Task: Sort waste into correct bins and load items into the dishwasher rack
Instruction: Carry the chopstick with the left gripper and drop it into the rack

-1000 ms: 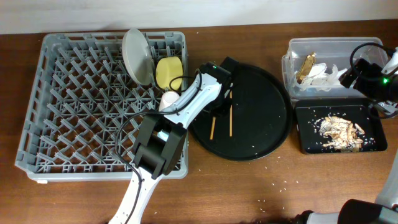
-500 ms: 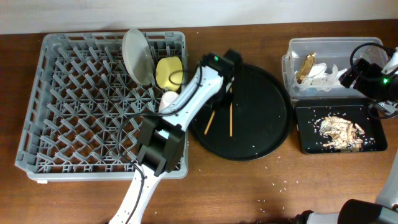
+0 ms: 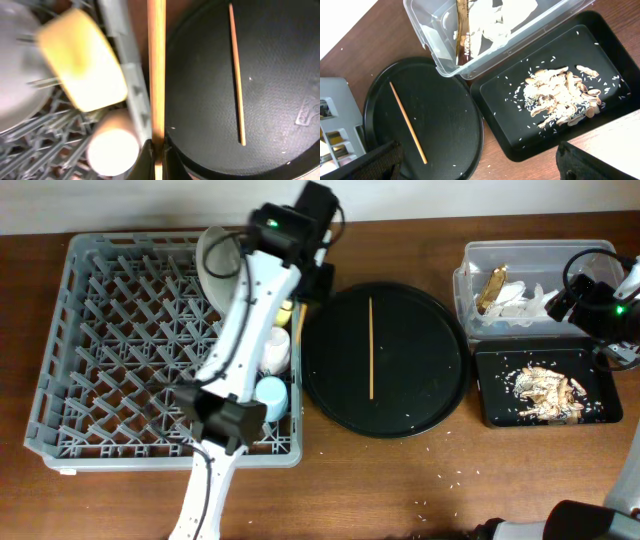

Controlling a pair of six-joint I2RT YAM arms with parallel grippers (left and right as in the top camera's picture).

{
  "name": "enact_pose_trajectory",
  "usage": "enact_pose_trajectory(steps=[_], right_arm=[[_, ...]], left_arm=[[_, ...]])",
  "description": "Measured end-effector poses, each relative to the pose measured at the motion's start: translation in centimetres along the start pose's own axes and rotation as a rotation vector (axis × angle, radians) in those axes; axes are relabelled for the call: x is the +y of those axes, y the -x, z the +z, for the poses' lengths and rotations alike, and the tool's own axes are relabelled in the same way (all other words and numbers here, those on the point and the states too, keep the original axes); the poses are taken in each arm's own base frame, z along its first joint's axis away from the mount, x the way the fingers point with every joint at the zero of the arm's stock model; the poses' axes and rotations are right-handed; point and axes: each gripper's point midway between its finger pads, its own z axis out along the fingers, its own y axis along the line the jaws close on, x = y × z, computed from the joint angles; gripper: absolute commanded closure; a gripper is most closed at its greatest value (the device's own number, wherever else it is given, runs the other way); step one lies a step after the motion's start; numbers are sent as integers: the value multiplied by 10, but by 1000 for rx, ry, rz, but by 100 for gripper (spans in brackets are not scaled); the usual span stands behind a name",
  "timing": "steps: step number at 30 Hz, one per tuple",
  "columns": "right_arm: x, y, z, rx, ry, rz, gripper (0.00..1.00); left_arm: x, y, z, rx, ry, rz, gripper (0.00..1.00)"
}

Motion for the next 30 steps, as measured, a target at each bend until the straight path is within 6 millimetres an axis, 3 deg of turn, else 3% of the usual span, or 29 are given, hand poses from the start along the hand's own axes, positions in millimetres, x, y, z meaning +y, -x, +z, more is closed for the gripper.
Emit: enact_pose_trajectory(steps=[4, 6, 9, 12, 13, 17, 20, 24, 27, 30], right_arm=[[0, 0, 0, 0, 0, 0, 2], [0, 0, 0, 0, 0, 0, 1], [0, 0, 0, 0, 0, 0, 2], [0, 0, 0, 0, 0, 0, 2], [0, 0, 0, 0, 0, 0, 2], [0, 0, 0, 0, 0, 0, 1], [0, 0, 0, 0, 0, 0, 1], [0, 0, 0, 0, 0, 0, 2], [0, 0, 0, 0, 0, 0, 1], [0, 0, 0, 0, 0, 0, 2]], left_arm=[[20, 3, -54, -103, 9, -34, 99], [32, -9, -78, -115, 34, -47, 99], [47, -32, -90, -77, 77, -71, 99], [66, -61, -69, 46, 142, -115, 99], [76, -75, -49, 127, 174, -135, 99], [96, -101, -4, 258, 241, -162, 99], [105, -110, 25, 288, 265, -175, 99], [113, -119, 47, 303, 277, -190, 99], [120, -124, 53, 316, 290, -204, 73], [125, -124, 52, 314, 314, -199, 61]])
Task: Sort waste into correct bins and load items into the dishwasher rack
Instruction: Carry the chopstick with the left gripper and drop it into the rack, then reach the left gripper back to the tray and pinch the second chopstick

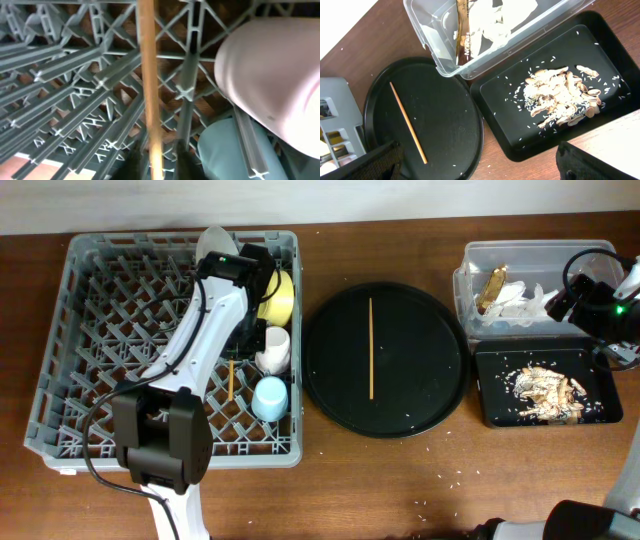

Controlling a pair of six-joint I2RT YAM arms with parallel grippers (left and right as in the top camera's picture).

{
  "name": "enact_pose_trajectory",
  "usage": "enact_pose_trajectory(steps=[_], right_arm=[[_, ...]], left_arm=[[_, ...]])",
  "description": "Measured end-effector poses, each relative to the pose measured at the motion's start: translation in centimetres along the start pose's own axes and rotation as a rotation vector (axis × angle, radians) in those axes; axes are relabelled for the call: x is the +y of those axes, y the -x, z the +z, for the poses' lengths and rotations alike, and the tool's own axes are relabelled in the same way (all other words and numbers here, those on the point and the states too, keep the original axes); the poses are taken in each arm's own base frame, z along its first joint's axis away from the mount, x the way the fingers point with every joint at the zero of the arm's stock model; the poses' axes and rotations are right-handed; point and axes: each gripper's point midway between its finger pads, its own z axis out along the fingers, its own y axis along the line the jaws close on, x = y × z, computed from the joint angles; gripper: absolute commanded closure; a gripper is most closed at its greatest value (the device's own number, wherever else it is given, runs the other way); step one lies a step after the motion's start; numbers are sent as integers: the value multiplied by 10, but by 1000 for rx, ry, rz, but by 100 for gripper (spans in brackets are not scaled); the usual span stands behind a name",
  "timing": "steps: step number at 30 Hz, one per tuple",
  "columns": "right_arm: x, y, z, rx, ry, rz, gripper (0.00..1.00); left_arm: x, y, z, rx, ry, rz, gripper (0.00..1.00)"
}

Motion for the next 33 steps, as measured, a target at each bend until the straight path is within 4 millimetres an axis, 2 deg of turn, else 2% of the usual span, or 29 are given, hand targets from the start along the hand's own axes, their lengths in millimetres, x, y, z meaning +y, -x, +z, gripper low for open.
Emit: enact_pose_trajectory(steps=[6, 8, 9, 13, 15, 16, 18, 20, 22, 24, 26, 28, 33], right_arm=[[0, 0, 0, 0, 0, 0, 2], [0, 0, 0, 0, 0, 0, 2], [0, 0, 0, 0, 0, 0, 1], [0, 0, 0, 0, 0, 1, 1], [0, 0, 0, 0, 0, 0, 1], [0, 0, 0, 0, 0, 0, 2], [0, 0, 0, 0, 0, 0, 2], [0, 0, 0, 0, 0, 0, 2], [0, 0, 0, 0, 0, 0, 1], [0, 0, 0, 0, 0, 0, 1], [0, 0, 0, 0, 0, 0, 1], [0, 0, 0, 0, 0, 0, 2], [0, 0, 0, 0, 0, 0, 2]], left_arm=[[3, 1, -1, -4, 16, -4, 59], [3, 3, -7, -15, 6, 2, 59], [2, 6, -12, -28, -7, 2, 59], [-18, 40, -63, -197, -134, 6, 59], [-41, 57, -91, -304, -223, 28, 59], [-60, 65, -105, -363, -276, 51, 59], [-92, 70, -120, -428, -339, 100, 59], [-129, 68, -136, -486, -402, 162, 59], [-166, 55, -145, -503, -446, 231, 59], [-191, 45, -144, -495, -467, 268, 59], [-212, 40, -131, -464, -469, 289, 59], [-230, 38, -104, -408, -452, 297, 59], [-256, 34, -38, -285, -402, 301, 59]])
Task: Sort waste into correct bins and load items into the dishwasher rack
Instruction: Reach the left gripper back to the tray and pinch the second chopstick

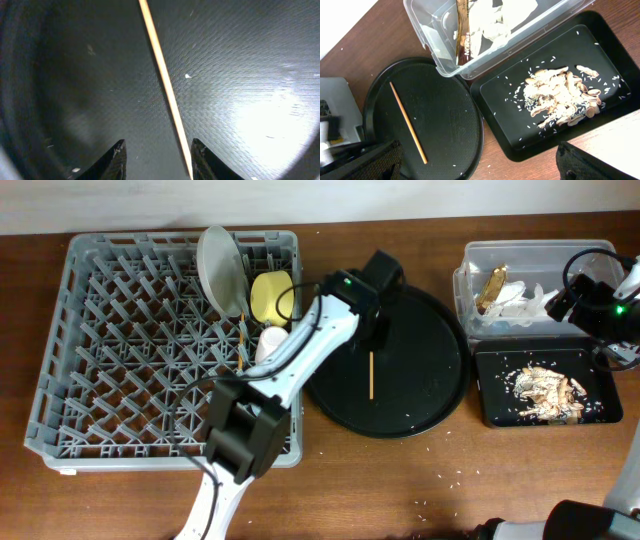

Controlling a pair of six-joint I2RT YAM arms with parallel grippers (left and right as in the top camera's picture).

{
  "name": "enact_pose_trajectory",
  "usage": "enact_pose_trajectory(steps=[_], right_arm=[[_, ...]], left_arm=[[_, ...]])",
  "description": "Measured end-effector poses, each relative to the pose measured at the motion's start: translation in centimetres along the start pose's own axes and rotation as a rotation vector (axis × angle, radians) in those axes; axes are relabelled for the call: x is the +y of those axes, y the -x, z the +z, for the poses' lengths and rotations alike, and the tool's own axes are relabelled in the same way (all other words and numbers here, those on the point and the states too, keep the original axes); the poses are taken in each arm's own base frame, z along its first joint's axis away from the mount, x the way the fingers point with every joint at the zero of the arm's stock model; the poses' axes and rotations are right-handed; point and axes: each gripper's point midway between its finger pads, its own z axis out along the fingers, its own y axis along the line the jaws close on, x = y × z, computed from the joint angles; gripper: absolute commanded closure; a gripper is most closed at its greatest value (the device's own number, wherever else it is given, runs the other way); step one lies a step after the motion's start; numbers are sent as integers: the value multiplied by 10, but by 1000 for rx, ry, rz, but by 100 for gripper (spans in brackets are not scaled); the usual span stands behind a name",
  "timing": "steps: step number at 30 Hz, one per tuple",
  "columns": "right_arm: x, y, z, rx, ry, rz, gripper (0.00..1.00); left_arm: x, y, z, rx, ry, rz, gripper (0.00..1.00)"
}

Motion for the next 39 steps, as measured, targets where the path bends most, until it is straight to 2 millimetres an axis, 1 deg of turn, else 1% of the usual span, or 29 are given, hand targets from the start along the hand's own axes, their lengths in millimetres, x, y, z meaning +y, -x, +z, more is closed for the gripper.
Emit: enact_pose_trajectory(steps=[3, 6, 11, 14, 15, 19, 23, 28, 31, 34, 36, 39], right_arm=[[0, 0, 0, 0, 0, 0, 1], [0, 0, 0, 0, 0, 0, 1], [0, 0, 0, 0, 0, -1, 2], [0, 0, 0, 0, 0, 0, 2], [0, 0, 0, 0, 0, -1, 2], [0, 0, 0, 0, 0, 0, 1], [0, 0, 0, 0, 0, 0, 2], [0, 0, 0, 0, 0, 0, 1], [0, 0, 0, 0, 0, 0, 2], [0, 0, 0, 0, 0, -1, 1], [0, 0, 0, 0, 0, -1, 1], [0, 0, 0, 0, 0, 0, 2]], left_arm=[[-3, -7, 24, 35, 7, -2, 59], [-9, -9, 32, 38, 5, 6, 59], [-16, -21, 53, 79, 14, 27, 59], [-18, -27, 62, 98, 20, 30, 60], [-18, -28, 65, 105, 22, 32, 67], [-17, -30, 67, 112, 28, 28, 79], [-14, -30, 68, 111, 37, 26, 99], [-15, -30, 68, 112, 34, 23, 99], [-13, -34, 65, 136, 41, 38, 99], [-5, -45, 55, 209, 66, 41, 99], [2, -35, 34, 212, 67, 26, 100], [16, -6, -8, 142, 54, -14, 99]])
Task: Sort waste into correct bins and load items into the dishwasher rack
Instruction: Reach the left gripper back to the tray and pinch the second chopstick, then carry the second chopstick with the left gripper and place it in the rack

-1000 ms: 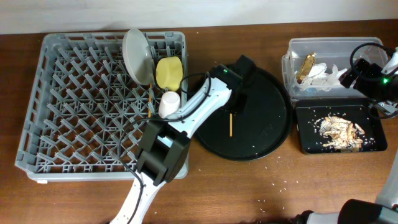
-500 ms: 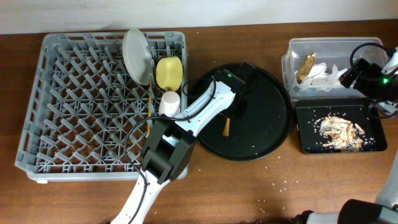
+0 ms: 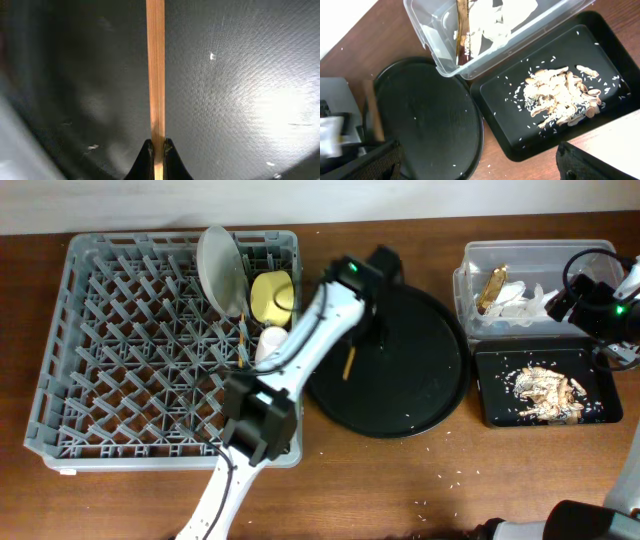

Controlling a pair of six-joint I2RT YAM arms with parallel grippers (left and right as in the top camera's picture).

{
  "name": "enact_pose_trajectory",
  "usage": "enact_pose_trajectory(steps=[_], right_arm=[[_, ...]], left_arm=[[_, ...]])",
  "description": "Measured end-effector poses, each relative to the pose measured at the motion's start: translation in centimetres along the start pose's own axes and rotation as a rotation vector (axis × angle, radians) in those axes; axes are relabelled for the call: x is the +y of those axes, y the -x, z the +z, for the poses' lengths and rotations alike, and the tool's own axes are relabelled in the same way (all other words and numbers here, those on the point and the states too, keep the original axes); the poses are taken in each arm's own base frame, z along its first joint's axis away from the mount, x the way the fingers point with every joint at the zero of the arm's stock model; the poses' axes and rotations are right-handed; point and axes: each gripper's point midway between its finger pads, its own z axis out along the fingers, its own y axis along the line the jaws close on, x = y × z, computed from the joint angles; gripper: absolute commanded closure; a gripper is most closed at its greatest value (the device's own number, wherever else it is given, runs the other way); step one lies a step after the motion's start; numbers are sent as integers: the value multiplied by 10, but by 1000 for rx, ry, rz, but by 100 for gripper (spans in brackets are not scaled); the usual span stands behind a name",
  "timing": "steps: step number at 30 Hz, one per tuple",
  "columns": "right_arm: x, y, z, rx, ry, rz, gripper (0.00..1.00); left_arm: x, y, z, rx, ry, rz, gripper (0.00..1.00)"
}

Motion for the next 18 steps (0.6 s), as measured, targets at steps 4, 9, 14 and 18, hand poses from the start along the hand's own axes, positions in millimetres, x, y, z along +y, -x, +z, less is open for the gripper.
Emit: enact_pose_trajectory(steps=[4, 9, 14, 18], right_arm=[[0, 0, 0, 0, 0, 0, 2], [0, 0, 0, 0, 0, 0, 2], [0, 0, 0, 0, 0, 0, 1], [0, 0, 0, 0, 0, 0, 2]], left_arm=[[22, 18, -55, -94, -16, -42, 99], [42, 17, -101, -150, -29, -40, 99], [77, 20, -142, -230, -30, -49, 99], [104, 1, -186, -277, -2, -84, 99]])
